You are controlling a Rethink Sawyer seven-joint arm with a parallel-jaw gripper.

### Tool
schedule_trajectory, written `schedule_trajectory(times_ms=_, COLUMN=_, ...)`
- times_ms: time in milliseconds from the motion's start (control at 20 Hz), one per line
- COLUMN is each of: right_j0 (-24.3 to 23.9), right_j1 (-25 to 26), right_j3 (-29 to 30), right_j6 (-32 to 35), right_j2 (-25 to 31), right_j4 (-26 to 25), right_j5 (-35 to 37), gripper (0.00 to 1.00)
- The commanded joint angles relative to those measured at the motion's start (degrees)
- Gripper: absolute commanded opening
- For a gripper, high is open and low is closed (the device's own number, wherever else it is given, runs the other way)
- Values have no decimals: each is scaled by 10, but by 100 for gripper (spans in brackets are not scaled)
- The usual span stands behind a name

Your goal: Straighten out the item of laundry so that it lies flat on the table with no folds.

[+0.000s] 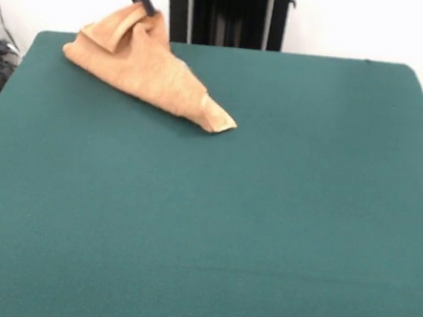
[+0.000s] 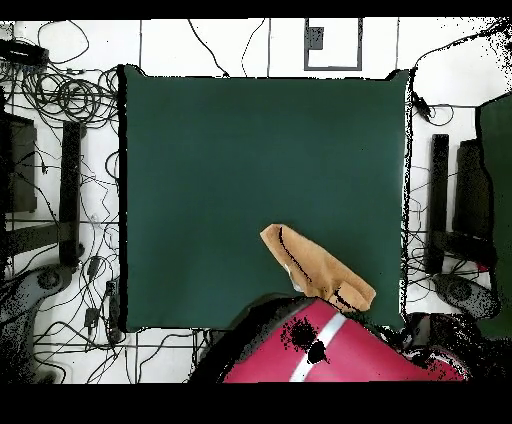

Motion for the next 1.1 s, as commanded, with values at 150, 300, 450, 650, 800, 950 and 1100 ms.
schedule_trajectory(times_ms=150, right_j0=24, right_j1=70, right_j3=-77, right_j6=208, right_j2=-17, right_j4=-23, right_j5=94, gripper=0)
schedule_trajectory(times_ms=300, right_j0=15, right_j1=73, right_j3=-76, right_j6=223, right_j2=-12, right_j4=-8, right_j5=102, gripper=0)
schedule_trajectory(times_ms=450, right_j0=7, right_j1=76, right_j3=-66, right_j6=243, right_j2=-7, right_j4=8, right_j5=112, gripper=0)
schedule_trajectory(times_ms=650, right_j0=20, right_j1=84, right_j3=-56, right_j6=278, right_j2=-22, right_j4=2, right_j5=130, gripper=0)
schedule_trajectory(times_ms=800, right_j0=62, right_j1=111, right_j3=-76, right_j6=357, right_j2=-65, right_j4=-51, right_j5=95, gripper=0)
schedule_trajectory(times_ms=950, right_j0=74, right_j1=125, right_j3=-85, right_j6=394, right_j2=-81, right_j4=-63, right_j5=68, gripper=0)
schedule_trajectory(times_ms=1100, right_j0=75, right_j1=140, right_j3=-101, right_j6=421, right_j2=-89, right_j4=-66, right_j5=52, gripper=0)
